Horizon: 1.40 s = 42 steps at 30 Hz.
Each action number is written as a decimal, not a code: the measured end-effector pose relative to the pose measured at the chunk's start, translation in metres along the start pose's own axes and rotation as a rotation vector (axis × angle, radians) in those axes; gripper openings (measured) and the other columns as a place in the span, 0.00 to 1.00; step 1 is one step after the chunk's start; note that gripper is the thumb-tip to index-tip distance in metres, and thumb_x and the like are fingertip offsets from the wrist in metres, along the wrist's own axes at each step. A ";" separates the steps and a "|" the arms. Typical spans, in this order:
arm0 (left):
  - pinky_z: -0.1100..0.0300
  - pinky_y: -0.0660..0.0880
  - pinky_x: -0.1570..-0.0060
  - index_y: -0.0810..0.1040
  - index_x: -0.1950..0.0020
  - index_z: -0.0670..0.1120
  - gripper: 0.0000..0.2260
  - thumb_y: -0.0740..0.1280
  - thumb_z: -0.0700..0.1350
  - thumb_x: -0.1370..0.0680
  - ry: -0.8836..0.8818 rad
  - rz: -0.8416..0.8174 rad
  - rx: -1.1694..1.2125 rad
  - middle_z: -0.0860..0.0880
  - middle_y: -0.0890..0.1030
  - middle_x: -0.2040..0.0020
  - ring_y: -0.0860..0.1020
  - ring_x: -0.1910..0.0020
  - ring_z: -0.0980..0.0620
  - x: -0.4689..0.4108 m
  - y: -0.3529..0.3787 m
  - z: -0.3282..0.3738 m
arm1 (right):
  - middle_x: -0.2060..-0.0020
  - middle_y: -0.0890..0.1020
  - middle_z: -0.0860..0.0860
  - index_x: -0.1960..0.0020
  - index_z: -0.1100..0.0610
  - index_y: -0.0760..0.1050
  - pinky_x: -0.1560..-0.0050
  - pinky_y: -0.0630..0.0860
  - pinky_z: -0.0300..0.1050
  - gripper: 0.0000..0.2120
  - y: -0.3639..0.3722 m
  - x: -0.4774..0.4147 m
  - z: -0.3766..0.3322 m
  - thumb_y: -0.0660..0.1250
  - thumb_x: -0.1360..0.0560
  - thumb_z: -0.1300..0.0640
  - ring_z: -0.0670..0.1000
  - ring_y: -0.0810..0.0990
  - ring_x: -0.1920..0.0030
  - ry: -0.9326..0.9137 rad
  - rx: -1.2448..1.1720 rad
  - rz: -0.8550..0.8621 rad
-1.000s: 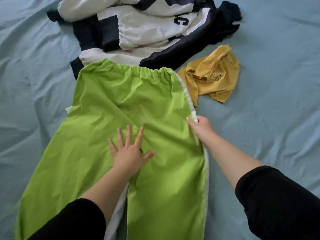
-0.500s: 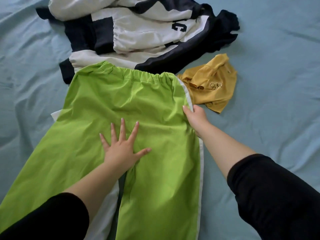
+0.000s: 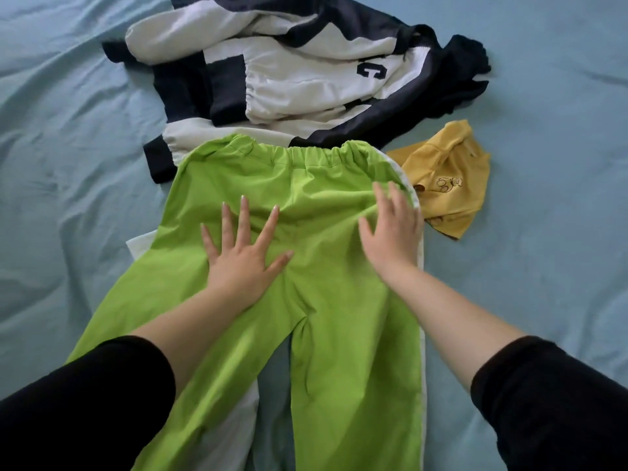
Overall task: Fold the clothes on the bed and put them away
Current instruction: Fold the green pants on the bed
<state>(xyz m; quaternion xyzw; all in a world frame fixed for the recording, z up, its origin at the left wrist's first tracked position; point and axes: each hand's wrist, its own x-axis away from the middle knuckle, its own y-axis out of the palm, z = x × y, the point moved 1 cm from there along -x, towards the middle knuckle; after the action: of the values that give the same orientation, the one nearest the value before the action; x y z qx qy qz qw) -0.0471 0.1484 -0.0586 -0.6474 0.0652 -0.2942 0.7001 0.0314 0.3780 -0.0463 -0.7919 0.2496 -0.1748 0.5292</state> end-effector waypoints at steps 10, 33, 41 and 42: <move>0.29 0.37 0.32 0.61 0.25 0.61 0.21 0.48 0.58 0.19 -0.209 0.016 0.158 0.47 0.51 0.20 0.42 0.22 0.45 -0.101 -0.044 -0.044 | 0.24 0.32 0.48 0.24 0.37 0.37 0.32 0.29 0.67 0.30 0.076 -0.027 -0.049 0.40 0.23 0.32 0.58 0.28 0.26 -0.056 0.210 -0.550; 0.26 0.31 0.37 0.23 0.32 0.68 0.32 0.37 0.75 0.28 0.018 -0.134 -0.061 0.48 0.24 0.27 0.24 0.30 0.41 -0.036 0.039 -0.075 | 0.32 0.20 0.48 0.32 0.40 0.20 0.35 0.22 0.67 0.32 0.124 0.044 -0.085 0.31 0.27 0.30 0.54 0.18 0.33 -0.014 0.257 -0.513; 0.31 0.29 0.34 0.33 0.25 0.64 0.32 0.38 0.73 0.25 0.190 -0.016 -0.121 0.49 0.32 0.22 0.28 0.25 0.44 0.074 0.028 -0.088 | 0.25 0.29 0.46 0.25 0.41 0.29 0.32 0.21 0.55 0.32 0.091 0.150 -0.089 0.32 0.24 0.30 0.49 0.29 0.25 -0.130 0.221 -0.405; 0.30 0.30 0.34 0.32 0.25 0.64 0.32 0.36 0.73 0.25 0.213 -0.068 -0.168 0.50 0.32 0.22 0.27 0.26 0.44 0.092 0.034 -0.096 | 0.26 0.28 0.47 0.25 0.42 0.29 0.31 0.23 0.56 0.32 0.091 0.172 -0.087 0.32 0.24 0.31 0.49 0.30 0.25 -0.138 0.253 -0.445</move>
<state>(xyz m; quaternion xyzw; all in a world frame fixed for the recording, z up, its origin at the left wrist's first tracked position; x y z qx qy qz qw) -0.0061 0.0196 -0.0790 -0.6706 0.1415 -0.3786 0.6221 0.1050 0.1846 -0.0960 -0.7647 0.0089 -0.2624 0.5884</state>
